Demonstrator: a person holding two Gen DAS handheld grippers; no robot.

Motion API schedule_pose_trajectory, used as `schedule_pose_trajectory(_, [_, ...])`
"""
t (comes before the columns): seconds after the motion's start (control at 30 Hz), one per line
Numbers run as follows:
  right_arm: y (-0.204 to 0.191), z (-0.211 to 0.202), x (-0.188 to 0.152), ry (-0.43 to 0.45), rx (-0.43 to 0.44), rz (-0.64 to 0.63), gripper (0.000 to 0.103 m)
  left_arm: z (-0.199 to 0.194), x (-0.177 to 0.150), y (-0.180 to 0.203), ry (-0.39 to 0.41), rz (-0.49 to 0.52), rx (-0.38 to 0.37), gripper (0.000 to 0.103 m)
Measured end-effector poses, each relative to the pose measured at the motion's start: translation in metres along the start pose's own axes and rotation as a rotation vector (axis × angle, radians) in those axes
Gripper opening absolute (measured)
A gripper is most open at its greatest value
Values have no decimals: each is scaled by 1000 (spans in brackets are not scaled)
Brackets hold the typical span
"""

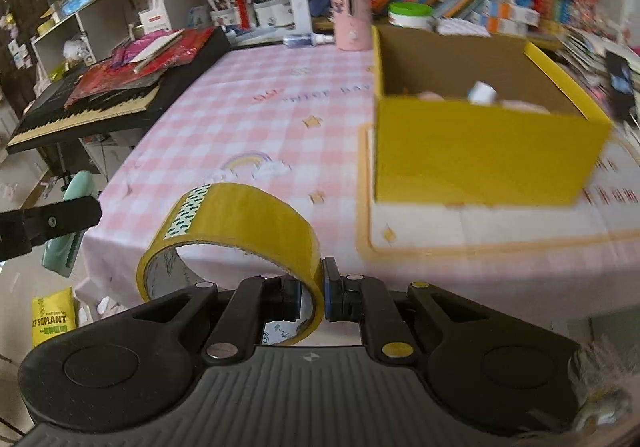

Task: Organize objects
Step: 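Carry the green marker and yellow tape roll toward the yellow box with both grippers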

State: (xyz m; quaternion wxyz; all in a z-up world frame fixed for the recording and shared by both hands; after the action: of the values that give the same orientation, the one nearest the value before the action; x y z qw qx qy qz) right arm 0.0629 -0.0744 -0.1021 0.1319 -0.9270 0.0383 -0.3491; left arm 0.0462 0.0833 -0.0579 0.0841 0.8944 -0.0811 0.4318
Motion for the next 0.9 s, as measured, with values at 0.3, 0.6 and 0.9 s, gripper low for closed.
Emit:
schedule_pose_trajectory(0.3, [37,-38,-28,21,-76,86,10,-3,-6,49,-5,92,-104,23])
schedule_pose_trajectory(0.6, [79,-59,-32,45,-153,155,10,11,-1,94,-11,145,-185,23])
schedule_pose_trajectory(0.9, [122,-63,-22,48,-188,206,10,31,11,132,-23,182,-216,23])
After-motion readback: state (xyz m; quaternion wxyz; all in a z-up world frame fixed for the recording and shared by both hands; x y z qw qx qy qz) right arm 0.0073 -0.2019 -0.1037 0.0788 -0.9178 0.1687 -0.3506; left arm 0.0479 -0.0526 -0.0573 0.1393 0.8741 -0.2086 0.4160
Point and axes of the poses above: each gripper's, at about its wrist camera, not at the fingertips, and z roughly the way its jaws point, y to its right, x to its top, the point moved 10 cm from there along z, roughly the way its jaws point, and after that the axes turned 11 degrees about z, right-handed, at the moved point
